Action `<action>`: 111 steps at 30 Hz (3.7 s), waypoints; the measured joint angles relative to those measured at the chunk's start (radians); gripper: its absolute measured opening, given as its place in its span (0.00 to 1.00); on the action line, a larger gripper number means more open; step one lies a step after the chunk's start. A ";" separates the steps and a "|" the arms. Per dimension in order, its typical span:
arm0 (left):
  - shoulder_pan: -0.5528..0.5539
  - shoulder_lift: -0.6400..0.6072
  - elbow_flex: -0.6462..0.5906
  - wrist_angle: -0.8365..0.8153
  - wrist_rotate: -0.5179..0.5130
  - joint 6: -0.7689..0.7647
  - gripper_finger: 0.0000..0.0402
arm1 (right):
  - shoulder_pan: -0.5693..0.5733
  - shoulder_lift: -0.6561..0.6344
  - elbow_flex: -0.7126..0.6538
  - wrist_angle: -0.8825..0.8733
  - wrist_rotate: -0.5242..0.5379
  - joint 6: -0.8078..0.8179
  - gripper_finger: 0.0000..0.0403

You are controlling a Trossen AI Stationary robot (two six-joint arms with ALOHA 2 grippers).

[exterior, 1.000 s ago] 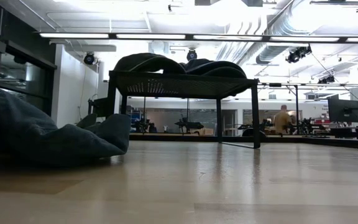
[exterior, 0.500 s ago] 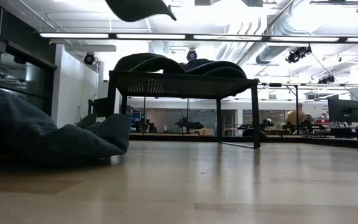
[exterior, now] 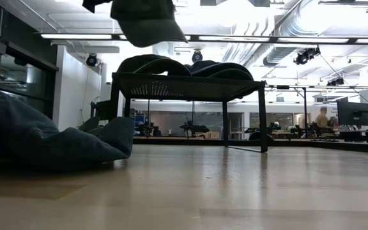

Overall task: Pick & Place hat
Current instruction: Stack the dark green cap on top of the dark green cap on the shelf, then stack the dark blue cap on top of the dark blue cap on the shelf

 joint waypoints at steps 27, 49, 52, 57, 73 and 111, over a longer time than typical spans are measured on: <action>0.000 0.111 0.000 0.004 0.062 0.063 0.00 | 0.000 0.000 0.000 0.000 0.032 0.021 0.35; 0.055 0.119 0.001 -0.167 -0.006 0.188 0.00 | 0.000 0.000 0.000 -0.014 0.038 0.017 0.35; 0.053 0.119 0.001 -0.167 -0.025 0.190 0.00 | 0.000 0.000 0.000 -0.019 0.038 0.017 0.35; 0.053 0.119 0.002 -0.188 -0.059 0.232 0.00 | 0.000 0.000 0.000 -0.020 0.038 0.017 0.35; 0.037 0.119 0.001 -0.285 -0.193 0.356 0.01 | 0.000 0.000 0.000 -0.023 0.008 0.015 0.35; 0.024 0.119 0.001 -0.322 -0.470 0.452 0.48 | 0.000 0.000 0.000 -0.025 -0.024 0.017 0.35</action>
